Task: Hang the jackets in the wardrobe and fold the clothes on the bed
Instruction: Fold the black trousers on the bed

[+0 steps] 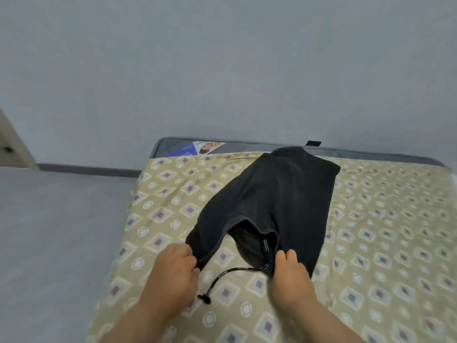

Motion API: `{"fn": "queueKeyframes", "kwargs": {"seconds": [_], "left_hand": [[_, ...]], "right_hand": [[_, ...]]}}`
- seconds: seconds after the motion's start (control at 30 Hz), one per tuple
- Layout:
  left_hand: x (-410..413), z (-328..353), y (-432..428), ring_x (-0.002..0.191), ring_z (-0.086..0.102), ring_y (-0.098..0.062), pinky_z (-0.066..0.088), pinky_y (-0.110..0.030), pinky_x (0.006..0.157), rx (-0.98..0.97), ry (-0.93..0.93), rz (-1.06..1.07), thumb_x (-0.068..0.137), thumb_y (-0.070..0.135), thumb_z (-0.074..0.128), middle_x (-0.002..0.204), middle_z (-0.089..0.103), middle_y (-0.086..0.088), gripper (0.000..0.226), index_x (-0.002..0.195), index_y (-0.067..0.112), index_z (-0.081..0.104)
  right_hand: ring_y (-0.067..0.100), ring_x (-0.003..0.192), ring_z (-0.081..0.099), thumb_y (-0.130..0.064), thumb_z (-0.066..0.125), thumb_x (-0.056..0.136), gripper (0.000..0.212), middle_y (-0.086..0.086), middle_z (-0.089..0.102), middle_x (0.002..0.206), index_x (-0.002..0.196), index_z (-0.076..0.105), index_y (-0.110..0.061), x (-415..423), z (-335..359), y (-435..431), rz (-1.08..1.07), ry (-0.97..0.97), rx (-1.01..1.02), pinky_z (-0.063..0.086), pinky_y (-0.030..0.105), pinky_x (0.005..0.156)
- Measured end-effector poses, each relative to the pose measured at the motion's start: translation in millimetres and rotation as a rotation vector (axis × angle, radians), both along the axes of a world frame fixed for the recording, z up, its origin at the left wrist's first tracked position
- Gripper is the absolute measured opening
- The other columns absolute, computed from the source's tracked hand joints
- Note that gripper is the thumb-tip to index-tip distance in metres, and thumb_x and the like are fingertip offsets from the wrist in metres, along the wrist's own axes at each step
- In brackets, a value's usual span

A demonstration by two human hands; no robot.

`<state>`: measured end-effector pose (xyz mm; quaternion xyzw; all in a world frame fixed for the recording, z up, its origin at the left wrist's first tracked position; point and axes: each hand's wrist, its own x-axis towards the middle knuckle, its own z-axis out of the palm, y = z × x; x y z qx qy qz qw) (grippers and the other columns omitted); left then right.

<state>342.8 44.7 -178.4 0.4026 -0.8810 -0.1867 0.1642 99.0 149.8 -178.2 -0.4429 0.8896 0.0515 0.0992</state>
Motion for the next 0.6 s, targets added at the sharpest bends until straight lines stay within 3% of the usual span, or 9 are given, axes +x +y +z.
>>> {"fn": "queueKeyframes", "kwargs": {"seconds": [0.1,0.23,0.3,0.37,0.43,0.47,0.6], "left_hand": [[31.9,7.2,43.1,0.095,0.046,-0.009,0.041,-0.028,0.086,0.180,0.029,0.103,0.094,0.025,0.051,0.098,0.052,0.012,0.014,0.085,0.020,0.060],[74.5,24.2,98.8,0.086,0.054,-0.009,0.039,-0.026,0.072,0.438,0.243,0.365,0.098,0.018,0.054,0.090,0.059,0.004,0.019,0.080,0.022,0.060],[95.6,31.7,118.3,0.080,0.057,-0.017,0.038,-0.032,0.068,0.524,0.428,0.567,0.098,0.015,0.055,0.083,0.065,-0.005,0.027,0.072,0.017,0.063],[114.1,38.9,133.7,0.085,0.061,-0.031,0.044,-0.040,0.079,0.599,0.640,0.756,0.098,0.013,0.055,0.089,0.068,-0.018,0.030,0.070,0.012,0.065],[129.0,48.6,148.4,0.099,0.062,-0.039,0.047,-0.051,0.095,0.673,0.860,0.872,0.099,0.015,0.054,0.101,0.067,-0.025,0.025,0.078,0.009,0.065],[135.2,53.3,157.9,0.101,0.063,-0.038,0.048,-0.053,0.095,0.710,0.973,0.906,0.100,0.017,0.052,0.104,0.067,-0.023,0.021,0.086,0.008,0.065],[148.5,62.1,200.3,0.071,0.072,-0.023,0.059,-0.036,0.063,0.910,1.520,0.964,0.104,0.018,0.043,0.091,0.071,-0.014,0.026,0.100,0.002,0.063]], "right_hand": [[0.025,0.078,0.041,-0.007,0.046,0.086,0.024,0.001,0.024,0.101,0.097,0.031,-0.021,31.7,5.4,43.8,0.064,-0.050,0.075,0.037,0.035,0.068],[0.028,0.087,0.039,-0.010,0.041,0.093,0.029,0.008,0.031,0.119,0.120,0.038,-0.019,61.8,20.7,96.6,0.188,-0.123,0.196,0.038,0.038,0.076],[0.029,0.098,0.045,-0.014,0.040,0.094,0.031,0.010,0.028,0.112,0.124,0.040,-0.019,70.9,30.2,117.8,0.252,-0.166,0.252,0.038,0.039,0.081],[0.029,0.113,0.048,-0.020,0.039,0.094,0.030,0.007,0.026,0.106,0.123,0.043,-0.017,76.8,42.3,136.9,0.311,-0.227,0.308,0.039,0.040,0.087],[0.028,0.116,0.048,-0.019,0.040,0.090,0.027,0.005,0.031,0.106,0.115,0.048,-0.019,81.4,54.1,154.2,0.334,-0.272,0.277,0.040,0.040,0.090],[0.027,0.112,0.048,-0.015,0.041,0.088,0.026,0.005,0.035,0.107,0.112,0.049,-0.020,82.2,59.4,162.5,0.345,-0.243,0.214,0.039,0.039,0.088],[0.025,0.107,0.049,-0.014,0.048,0.087,0.036,-0.003,0.049,0.127,0.119,0.057,-0.029,76.9,68.0,180.6,0.331,-0.029,-0.134,0.039,0.033,0.086]]}}
